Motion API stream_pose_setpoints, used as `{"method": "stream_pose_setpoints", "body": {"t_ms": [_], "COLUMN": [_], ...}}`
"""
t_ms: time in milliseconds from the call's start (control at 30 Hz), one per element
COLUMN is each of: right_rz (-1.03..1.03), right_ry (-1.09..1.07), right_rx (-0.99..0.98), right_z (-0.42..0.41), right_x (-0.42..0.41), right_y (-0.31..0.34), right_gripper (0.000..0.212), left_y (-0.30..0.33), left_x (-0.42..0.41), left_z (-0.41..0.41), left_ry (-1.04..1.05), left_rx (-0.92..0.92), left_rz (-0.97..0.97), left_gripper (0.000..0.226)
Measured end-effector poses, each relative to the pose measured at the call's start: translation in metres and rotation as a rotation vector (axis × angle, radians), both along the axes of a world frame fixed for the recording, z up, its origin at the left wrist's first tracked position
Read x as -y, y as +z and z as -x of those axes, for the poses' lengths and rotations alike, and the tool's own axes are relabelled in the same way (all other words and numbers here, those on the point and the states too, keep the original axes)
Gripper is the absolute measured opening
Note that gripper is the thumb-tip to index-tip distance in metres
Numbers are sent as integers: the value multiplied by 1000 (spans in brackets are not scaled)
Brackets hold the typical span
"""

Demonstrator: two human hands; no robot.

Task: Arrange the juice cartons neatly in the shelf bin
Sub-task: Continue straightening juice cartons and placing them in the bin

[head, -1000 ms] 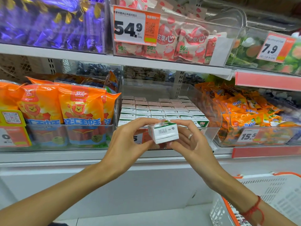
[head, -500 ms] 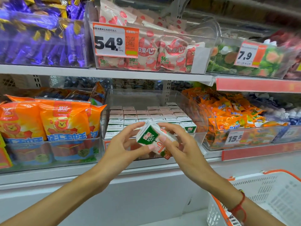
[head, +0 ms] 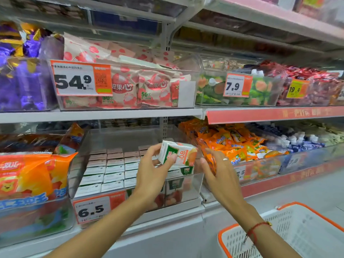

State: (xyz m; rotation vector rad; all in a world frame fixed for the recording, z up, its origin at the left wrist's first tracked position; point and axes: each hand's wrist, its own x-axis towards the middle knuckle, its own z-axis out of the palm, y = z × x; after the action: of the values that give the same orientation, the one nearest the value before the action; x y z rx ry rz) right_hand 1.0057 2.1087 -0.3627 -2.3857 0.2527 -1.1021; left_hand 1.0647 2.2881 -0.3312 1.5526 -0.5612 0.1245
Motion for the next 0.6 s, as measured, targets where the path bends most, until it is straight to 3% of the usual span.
{"method": "stream_pose_setpoints", "body": {"t_ms": [133,267,367,500,600], "right_rz": [58,69,52,24,22], "right_ry": [-137,-142,-146,-147,-149], "right_rx": [-196,-216,-210,-204,-208], "right_z": [-3,-4,-6,-7,-8], "right_x": [21,23,23,21,21], "right_y": [-19,-24,-25,-25,-25], "right_gripper": [42,43,45,47,45], "left_y": [-13,-20,-13,11,15], "left_x": [34,40,31,35,51], "left_z": [-7,-23,-38,-45,-47], "left_ry": [71,92,68,-133,-220], "left_rx": [-4,99,225,466,467], "left_rz": [-77,-266,-473,-846,-1083], "left_gripper": [31,35,43,33,37]}}
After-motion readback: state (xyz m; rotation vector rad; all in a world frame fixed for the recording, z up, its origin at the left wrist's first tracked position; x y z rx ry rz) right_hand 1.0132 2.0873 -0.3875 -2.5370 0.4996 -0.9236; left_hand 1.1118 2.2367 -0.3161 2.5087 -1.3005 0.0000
